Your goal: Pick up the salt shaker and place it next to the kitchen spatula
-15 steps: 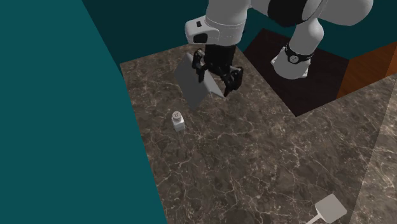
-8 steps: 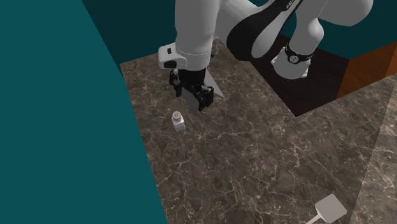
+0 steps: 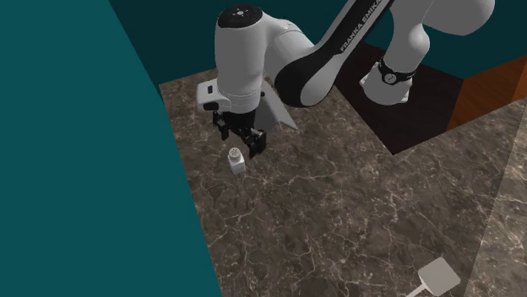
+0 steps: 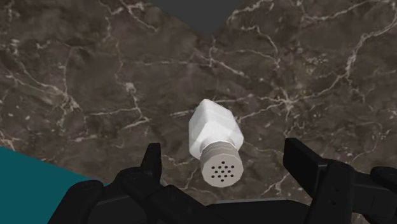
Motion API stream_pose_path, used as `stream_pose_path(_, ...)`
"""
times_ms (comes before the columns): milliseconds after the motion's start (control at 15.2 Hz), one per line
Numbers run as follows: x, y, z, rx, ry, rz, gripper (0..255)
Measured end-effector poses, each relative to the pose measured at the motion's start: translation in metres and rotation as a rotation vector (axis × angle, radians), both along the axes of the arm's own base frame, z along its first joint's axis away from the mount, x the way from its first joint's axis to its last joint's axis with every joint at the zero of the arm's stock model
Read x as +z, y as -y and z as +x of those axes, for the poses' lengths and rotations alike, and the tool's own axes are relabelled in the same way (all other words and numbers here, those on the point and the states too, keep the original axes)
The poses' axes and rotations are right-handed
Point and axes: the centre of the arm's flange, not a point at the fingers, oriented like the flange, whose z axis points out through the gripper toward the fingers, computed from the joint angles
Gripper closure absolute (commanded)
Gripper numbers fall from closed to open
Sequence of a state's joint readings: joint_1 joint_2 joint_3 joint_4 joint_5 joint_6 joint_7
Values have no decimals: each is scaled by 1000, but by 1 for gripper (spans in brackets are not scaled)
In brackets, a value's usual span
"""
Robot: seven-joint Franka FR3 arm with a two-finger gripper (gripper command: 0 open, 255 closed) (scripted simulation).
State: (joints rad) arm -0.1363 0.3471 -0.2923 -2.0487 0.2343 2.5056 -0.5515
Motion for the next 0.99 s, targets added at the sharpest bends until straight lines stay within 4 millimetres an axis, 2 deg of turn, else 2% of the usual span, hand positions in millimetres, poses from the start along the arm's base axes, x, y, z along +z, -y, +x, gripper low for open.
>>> stream_pose_path(264, -16, -1, 3, 0, 0, 0, 0)
stream_pose_path(594, -18, -1, 4, 0, 0, 0, 0)
stream_pose_path(660, -18, -1, 4, 0, 0, 0, 255)
stream_pose_path(990, -18, -1, 4, 0, 1, 0, 255)
